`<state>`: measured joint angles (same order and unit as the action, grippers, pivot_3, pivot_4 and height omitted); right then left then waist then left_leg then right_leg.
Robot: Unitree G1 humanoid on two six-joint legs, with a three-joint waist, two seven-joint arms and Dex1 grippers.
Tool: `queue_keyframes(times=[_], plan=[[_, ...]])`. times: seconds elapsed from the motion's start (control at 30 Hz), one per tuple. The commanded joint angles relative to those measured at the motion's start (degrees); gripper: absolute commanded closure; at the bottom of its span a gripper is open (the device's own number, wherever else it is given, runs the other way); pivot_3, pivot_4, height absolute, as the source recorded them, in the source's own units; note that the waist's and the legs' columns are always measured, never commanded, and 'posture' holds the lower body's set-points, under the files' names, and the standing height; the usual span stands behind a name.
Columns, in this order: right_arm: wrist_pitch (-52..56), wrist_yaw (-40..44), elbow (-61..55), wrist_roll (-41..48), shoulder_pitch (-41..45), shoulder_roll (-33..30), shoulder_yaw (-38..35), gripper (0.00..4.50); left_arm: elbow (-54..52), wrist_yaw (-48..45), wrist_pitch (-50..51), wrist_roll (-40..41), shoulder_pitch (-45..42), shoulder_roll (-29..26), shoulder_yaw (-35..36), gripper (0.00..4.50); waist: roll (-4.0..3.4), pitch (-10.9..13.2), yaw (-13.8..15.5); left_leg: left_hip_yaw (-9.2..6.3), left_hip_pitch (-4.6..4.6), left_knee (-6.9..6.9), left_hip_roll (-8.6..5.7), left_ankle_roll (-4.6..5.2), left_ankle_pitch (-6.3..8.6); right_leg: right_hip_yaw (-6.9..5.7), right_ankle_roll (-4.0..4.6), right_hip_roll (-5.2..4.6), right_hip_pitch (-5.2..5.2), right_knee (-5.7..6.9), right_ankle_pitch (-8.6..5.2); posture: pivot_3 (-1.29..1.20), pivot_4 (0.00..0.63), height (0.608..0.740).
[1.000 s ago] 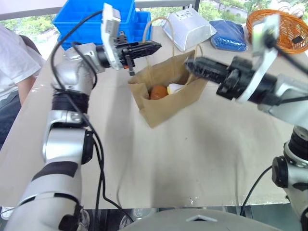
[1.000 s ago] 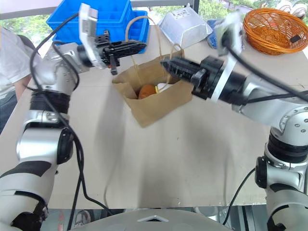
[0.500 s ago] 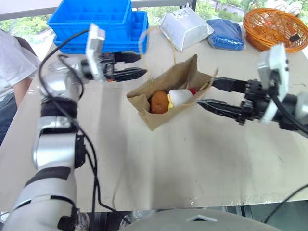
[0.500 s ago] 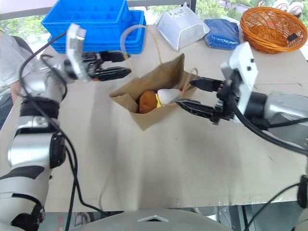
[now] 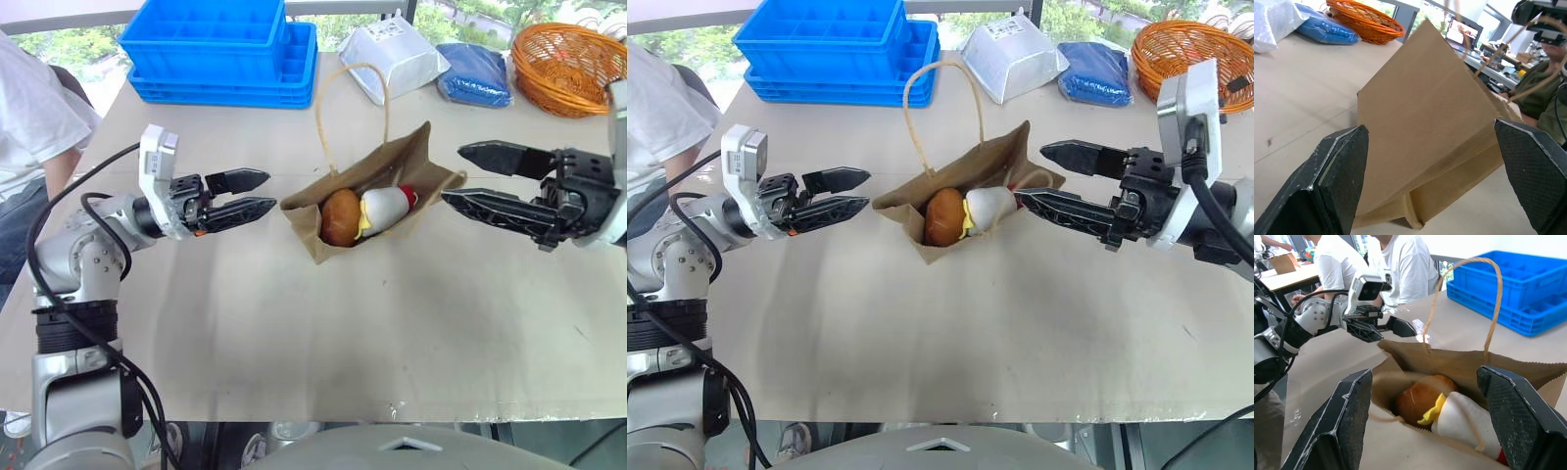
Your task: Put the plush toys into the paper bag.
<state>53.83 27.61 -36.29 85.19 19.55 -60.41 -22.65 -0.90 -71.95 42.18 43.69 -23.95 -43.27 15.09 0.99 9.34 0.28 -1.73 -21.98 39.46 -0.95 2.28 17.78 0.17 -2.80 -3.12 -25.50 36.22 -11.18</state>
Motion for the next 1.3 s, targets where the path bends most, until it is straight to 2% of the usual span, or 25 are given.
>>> queue_keyframes(times=[0.03,0.07,0.1,0.17,0.37,0.57,0.7,0.8,0.9,1.03,1.3], plan=[[1.01,5.95,-3.72,-4.48,-5.12,-3.18,-1.86,2.57,-3.27,0.37,-0.15,1.49,0.66,-0.37,0.43,0.00,0.00,0.00,0.23,0.00,-0.01,0.00,0.00,0.01,0.01,-0.01,0.00,0.01,0.00,-0.03,0.00,0.00,0.150,0.740],[0.74,7.29,-4.85,-7.32,-7.95,-3.63,-0.97,2.91,-3.53,0.53,-0.16,1.58,0.42,-0.20,0.18,0.00,0.01,0.00,0.37,0.01,0.00,-0.01,0.00,0.03,0.01,-0.01,0.00,0.03,0.01,-0.04,0.00,0.00,0.150,0.740],[-0.40,8.85,-6.05,-11.99,-11.48,-4.06,0.72,3.40,-3.97,0.34,-0.37,1.43,0.29,-0.21,-0.45,0.00,0.04,-0.03,0.45,0.00,0.00,-0.01,0.01,0.03,0.02,-0.02,0.00,0.07,0.02,-0.04,0.00,0.00,0.150,0.740],[-2.68,8.91,-5.65,-15.88,-14.73,-1.75,1.76,4.44,-5.14,0.34,-0.14,1.68,0.24,-0.17,-1.25,0.00,0.04,-0.03,0.51,-0.02,0.00,0.00,0.02,0.03,0.02,-0.06,0.00,0.14,0.06,-0.07,0.00,0.00,0.150,0.740],[-6.03,6.62,-4.27,-18.22,-10.19,3.64,3.52,4.44,-8.05,-1.26,-2.23,0.28,2.55,-0.90,-4.12,0.00,0.04,-0.02,-0.03,0.25,0.16,0.04,0.01,0.00,0.00,0.25,-0.01,0.19,0.09,-0.06,0.01,0.00,0.150,0.740],[-5.40,5.47,-4.37,-16.34,-5.76,4.16,4.69,4.44,-9.86,-2.26,-3.48,0.29,2.32,-0.94,-6.11,0.00,0.04,-0.02,0.23,0.21,0.15,0.04,0.09,-0.09,-0.05,0.20,0.00,0.29,0.08,-0.06,0.00,0.00,0.150,0.740],[-4.95,2.64,-3.99,-12.81,1.13,4.68,6.54,4.44,-11.70,-2.13,-3.75,0.79,3.34,-0.88,-6.77,0.00,0.03,-0.02,0.20,0.26,0.12,0.03,0.08,-0.15,-0.09,0.25,0.00,0.24,0.07,-0.09,0.01,0.00,0.150,0.740],[-3.55,0.30,-2.42,-11.46,9.54,6.14,10.99,4.44,-11.56,-1.27,-3.93,0.96,3.49,-0.43,-6.37,0.00,0.03,-0.02,-0.01,0.25,0.15,0.03,0.09,-0.14,-0.08,0.23,0.00,0.26,0.07,-0.09,0.00,0.00,0.150,0.740],[-2.52,-0.79,0.62,-15.50,17.90,9.03,17.06,4.44,-11.65,-0.97,-4.30,0.99,3.70,-0.32,-6.15,0.00,0.03,-0.02,-0.24,0.22,0.14,0.03,0.10,-0.10,-0.06,0.20,0.01,0.27,0.07,-0.07,0.00,0.00,0.150,0.740],[-3.65,1.46,8.36,-26.55,30.16,16.42,27.92,4.44,-13.88,-0.29,-5.30,1.33,5.44,-0.74,-4.67,0.00,0.02,-0.02,-1.04,0.27,0.12,0.03,0.09,-0.18,-0.11,0.24,0.01,0.25,0.04,-0.07,0.01,0.00,0.150,0.740],[-9.21,8.88,23.03,-44.86,38.55,26.31,39.30,4.44,-21.86,2.28,-7.11,1.40,14.13,-1.43,-1.90,0.00,0.02,-0.02,-1.05,0.22,0.00,-0.08,0.07,-0.22,-0.11,0.20,0.02,0.02,-0.15,-0.03,0.01,0.00,0.150,0.740]])
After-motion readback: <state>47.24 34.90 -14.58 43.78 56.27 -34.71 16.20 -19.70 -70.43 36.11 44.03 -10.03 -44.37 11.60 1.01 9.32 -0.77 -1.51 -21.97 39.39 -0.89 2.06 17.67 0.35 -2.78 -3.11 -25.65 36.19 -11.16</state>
